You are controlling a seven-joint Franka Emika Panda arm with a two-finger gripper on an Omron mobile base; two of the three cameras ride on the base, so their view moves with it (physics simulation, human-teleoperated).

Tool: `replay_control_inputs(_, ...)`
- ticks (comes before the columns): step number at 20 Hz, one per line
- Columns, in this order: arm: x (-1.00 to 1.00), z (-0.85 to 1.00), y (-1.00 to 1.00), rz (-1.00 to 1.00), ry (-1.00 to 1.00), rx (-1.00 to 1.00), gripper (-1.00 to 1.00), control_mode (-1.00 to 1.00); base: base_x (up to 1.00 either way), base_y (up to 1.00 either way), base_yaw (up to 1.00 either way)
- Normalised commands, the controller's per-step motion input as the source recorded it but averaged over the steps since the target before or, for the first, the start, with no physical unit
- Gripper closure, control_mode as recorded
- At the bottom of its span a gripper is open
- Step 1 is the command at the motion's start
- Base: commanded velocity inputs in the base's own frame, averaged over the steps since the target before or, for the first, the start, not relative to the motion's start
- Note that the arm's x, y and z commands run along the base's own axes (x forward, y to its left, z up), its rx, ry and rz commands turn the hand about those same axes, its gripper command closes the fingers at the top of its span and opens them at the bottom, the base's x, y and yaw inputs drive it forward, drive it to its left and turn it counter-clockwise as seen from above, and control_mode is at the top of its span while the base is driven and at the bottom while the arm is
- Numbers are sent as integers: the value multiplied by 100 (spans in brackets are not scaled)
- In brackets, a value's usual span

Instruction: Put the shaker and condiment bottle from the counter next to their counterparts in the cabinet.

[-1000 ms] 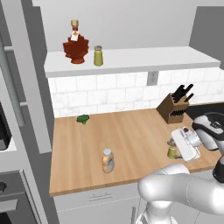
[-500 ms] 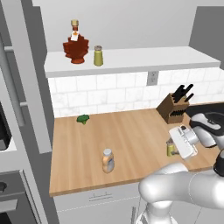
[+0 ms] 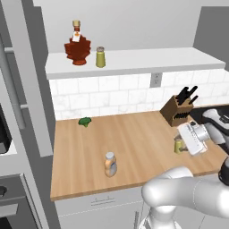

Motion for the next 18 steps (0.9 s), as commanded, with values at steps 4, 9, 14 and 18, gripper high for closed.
replay_control_inputs(4, -23, 56, 0, -25, 0, 0, 100, -100, 0, 0, 0)
replay_control_inputs(9, -29, 57, 12, -23, 0, 1, 100, -100, 0, 0, 0)
replay_control_inputs(14, -35, 65, 28, -25, 0, 0, 100, -100, 0, 0, 0)
replay_control_inputs(18, -32, 72, 47, -27, 0, -7, 100, -100, 0, 0, 0)
